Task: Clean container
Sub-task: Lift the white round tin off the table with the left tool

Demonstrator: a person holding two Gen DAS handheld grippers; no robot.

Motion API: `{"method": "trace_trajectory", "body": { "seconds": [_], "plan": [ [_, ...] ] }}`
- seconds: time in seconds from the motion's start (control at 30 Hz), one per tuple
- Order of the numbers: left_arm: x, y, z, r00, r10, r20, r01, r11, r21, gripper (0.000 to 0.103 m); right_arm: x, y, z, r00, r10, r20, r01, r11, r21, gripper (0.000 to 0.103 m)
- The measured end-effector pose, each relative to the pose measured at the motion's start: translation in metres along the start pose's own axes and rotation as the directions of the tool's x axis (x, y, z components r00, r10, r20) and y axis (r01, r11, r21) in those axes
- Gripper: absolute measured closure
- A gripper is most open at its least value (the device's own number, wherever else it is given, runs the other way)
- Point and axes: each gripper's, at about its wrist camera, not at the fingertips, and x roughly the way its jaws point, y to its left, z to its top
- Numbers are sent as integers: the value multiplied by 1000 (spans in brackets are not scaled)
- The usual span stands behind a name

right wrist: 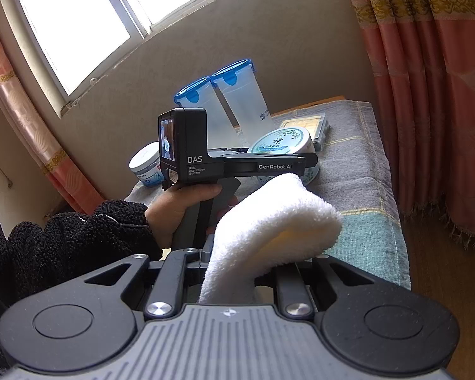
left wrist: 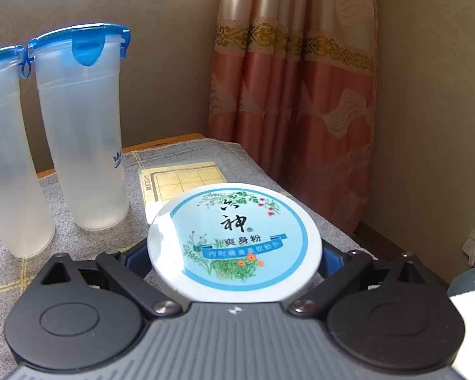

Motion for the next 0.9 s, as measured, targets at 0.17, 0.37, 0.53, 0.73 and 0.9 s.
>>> {"method": "trace_trajectory", "body": {
  "seconds": [0.17, 0.37, 0.53, 0.73, 0.9],
  "plan": [
    [-9, 7, -3, 1000, -8, -2, 8, 1000, -3, 5, 2, 3, 3, 1000, -9, -4, 9, 1000, -8, 82],
    [-30, 19, -9, 1000, -3, 3, 3, 1000, -2, 5, 4, 12, 5, 1000, -9, -13, 9, 1000, -19, 84],
    [-48, 31, -16, 1000, 13, -3, -13, 1000, -12, 5, 6, 19, 7, 1000, -13, -20, 13, 1000, -22, 85],
    [-75, 39, -27, 1000, 13, 7, -13, 1000, -15, 5, 2, 28, 8, 999, -28, -25, 27, 999, -36, 85],
    [-100, 47, -40, 1000, -3, 11, 3, 1000, -10, 5, 0, 37, 9, 999, -43, -23, 42, 998, -51, 85]
  ]
}}
